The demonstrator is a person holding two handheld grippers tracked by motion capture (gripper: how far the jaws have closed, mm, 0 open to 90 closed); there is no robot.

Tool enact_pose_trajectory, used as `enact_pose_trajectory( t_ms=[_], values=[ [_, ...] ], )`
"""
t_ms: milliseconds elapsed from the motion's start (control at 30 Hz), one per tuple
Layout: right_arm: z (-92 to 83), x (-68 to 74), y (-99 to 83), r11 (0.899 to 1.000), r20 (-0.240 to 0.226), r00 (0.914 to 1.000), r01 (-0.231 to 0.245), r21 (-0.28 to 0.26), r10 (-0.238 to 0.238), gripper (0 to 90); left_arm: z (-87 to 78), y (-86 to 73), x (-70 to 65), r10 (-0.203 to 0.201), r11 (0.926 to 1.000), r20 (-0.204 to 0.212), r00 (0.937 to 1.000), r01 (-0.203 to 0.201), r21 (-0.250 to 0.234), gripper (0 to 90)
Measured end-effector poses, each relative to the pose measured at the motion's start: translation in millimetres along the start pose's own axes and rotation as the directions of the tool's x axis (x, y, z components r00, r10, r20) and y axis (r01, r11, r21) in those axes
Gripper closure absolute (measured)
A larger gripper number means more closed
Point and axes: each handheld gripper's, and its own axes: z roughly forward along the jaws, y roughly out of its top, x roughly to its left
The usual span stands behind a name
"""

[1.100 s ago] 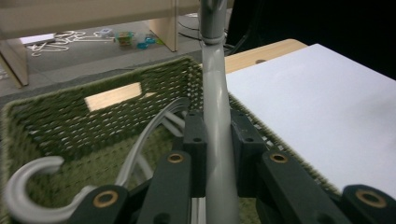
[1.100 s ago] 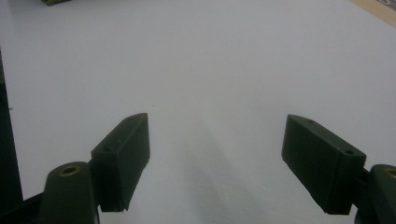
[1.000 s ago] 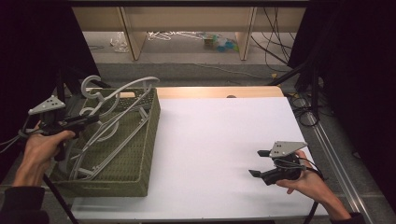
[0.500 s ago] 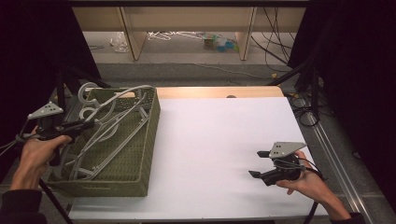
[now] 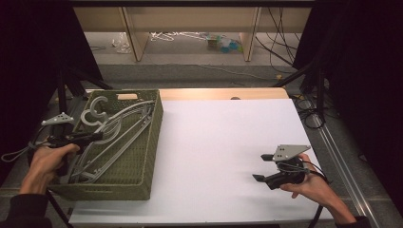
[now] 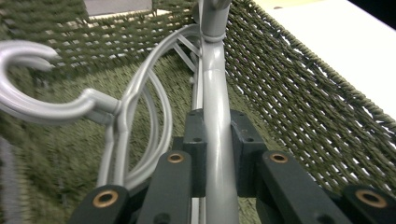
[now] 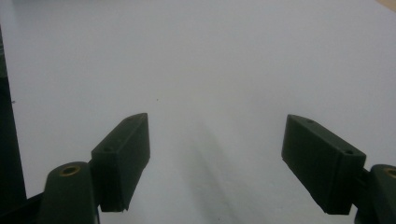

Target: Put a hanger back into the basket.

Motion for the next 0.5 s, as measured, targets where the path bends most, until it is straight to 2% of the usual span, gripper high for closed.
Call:
enact_pose_trajectory(
  t_ms=[167, 233, 367, 400, 433, 500],
  values=[
    [-0.4, 0.0, -0.3, 1.0, 0.003, 1.0, 0.0, 0.004, 0.0, 24.3, 4.5, -11.8, 9.7, -0.062, 0.9978, 0.014, 0.998, 0.062, 0.023, 78.9],
    [-0.4, -0.8, 0.0, 1.0, 0.008, 1.0, 0.003, -0.005, -0.003, 24.3, 6.0, -15.2, 12.1, -0.081, 0.9964, 0.007, 0.9967, 0.08, 0.028, 78.7],
    [0.4, -0.1, -0.2, 1.0, 0.003, 1.0, 0.001, -0.001, -0.001, 24.3, 8.2, -18.1, 14.1, -0.082, 0.9958, -0.009, 0.9966, 0.082, 0.04, 78.1],
    [1.0, -0.7, 0.0, 1.0, 0.005, 1.0, 0.002, -0.003, -0.002, 24.3, 7.6, -17.8, 14.5, -0.076, 0.9958, -0.04, 0.9963, 0.078, 0.048, 78.0],
    [1.0, -0.7, 0.0, 1.0, 0.005, 1.0, 0.002, -0.003, -0.002, 24.3, 7.6, -17.8, 14.5, -0.076, 0.9958, -0.04, 0.9963, 0.078, 0.048, 77.9],
    [1.0, -0.7, -0.4, 1.0, 0.006, 1.0, 0.001, 0.001, -0.001, 24.3, 7.7, -17.9, 15.1, -0.071, 0.9957, -0.072, 0.9949, 0.075, 0.055, 77.8]
  ],
)
